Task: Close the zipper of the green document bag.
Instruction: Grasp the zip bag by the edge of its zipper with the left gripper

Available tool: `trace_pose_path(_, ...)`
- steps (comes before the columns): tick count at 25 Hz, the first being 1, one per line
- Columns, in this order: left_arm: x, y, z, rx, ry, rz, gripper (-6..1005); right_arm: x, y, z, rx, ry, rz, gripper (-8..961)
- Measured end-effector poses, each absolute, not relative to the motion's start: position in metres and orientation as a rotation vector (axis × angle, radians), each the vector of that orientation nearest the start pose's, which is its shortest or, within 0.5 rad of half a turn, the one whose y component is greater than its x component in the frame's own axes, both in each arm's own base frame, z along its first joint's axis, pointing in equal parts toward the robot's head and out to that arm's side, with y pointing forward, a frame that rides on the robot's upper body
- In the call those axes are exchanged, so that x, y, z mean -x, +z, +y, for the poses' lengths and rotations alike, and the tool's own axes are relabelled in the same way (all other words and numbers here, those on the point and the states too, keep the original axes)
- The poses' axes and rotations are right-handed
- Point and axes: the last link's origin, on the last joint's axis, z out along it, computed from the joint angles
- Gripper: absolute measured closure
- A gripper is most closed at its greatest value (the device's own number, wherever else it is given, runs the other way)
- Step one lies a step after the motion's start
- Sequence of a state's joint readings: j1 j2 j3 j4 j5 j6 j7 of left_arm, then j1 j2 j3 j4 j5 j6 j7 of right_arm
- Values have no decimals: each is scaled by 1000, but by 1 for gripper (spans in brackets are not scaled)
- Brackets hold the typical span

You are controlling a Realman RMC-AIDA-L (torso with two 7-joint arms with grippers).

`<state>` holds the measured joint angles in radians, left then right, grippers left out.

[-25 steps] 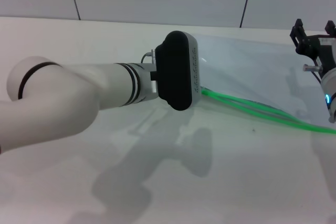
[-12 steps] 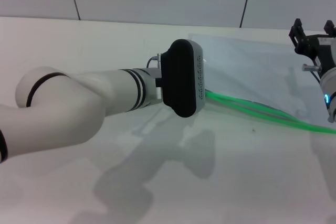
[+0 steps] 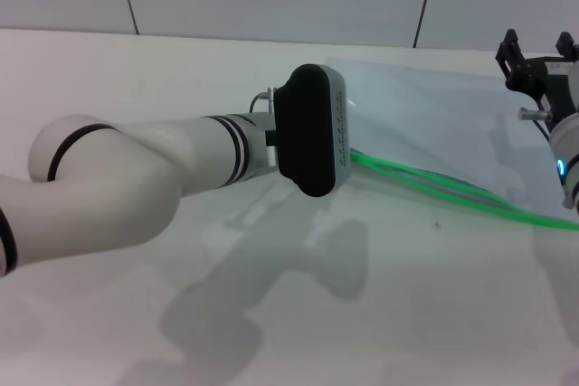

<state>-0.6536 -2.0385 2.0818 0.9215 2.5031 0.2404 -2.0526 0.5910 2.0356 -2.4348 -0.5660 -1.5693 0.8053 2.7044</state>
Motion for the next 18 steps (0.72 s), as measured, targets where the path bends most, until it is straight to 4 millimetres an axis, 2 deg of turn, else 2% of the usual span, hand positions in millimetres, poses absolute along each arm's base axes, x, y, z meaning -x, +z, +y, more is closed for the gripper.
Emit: trace_pose_path(18,159,-115,401,2338,243,520,429,-256,-45,398,1547,554,703,218)
